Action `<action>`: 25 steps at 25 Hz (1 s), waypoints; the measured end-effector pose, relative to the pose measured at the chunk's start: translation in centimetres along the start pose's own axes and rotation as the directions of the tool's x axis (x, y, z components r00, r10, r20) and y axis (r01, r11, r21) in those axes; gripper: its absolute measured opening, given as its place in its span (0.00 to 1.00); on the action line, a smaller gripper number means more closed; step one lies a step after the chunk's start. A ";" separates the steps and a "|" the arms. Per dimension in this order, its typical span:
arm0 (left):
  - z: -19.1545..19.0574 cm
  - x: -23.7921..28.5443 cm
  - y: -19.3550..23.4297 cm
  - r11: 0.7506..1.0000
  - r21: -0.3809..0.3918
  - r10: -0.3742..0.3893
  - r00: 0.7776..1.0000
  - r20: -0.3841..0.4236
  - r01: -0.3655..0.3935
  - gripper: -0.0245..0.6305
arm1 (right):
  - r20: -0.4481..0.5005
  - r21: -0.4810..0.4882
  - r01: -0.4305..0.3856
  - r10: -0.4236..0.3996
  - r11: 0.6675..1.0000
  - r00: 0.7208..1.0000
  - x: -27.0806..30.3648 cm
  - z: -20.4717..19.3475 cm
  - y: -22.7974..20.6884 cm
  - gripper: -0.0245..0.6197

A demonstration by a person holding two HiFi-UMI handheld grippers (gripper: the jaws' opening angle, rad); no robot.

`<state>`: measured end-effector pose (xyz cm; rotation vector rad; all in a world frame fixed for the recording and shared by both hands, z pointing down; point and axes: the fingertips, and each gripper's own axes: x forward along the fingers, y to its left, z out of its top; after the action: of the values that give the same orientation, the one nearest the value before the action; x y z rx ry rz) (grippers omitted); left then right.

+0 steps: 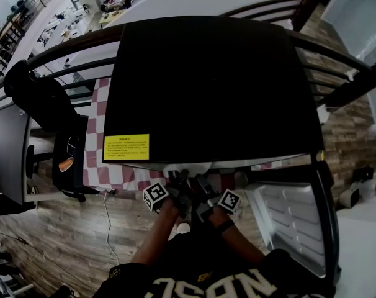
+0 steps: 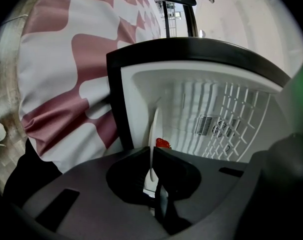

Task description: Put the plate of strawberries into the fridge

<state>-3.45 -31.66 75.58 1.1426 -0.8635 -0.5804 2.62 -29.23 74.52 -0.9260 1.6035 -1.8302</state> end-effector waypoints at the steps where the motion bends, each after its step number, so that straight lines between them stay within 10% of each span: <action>1: 0.1 0.1 0.0 1.000 0.001 -0.001 1.000 0.002 0.001 0.09 | -0.006 0.003 0.000 0.000 1.000 1.000 0.1 -0.2 -0.1 0.24; 25: 2.3 -1.6 -1.0 0.997 0.081 0.002 0.999 0.037 -0.005 0.12 | -0.061 0.018 0.039 -0.038 0.999 0.997 3.3 -1.9 0.5 0.09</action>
<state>-6.24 -32.00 74.55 1.2070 -0.9271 -0.5693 -0.98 -30.69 74.42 -0.9066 1.6120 -1.9134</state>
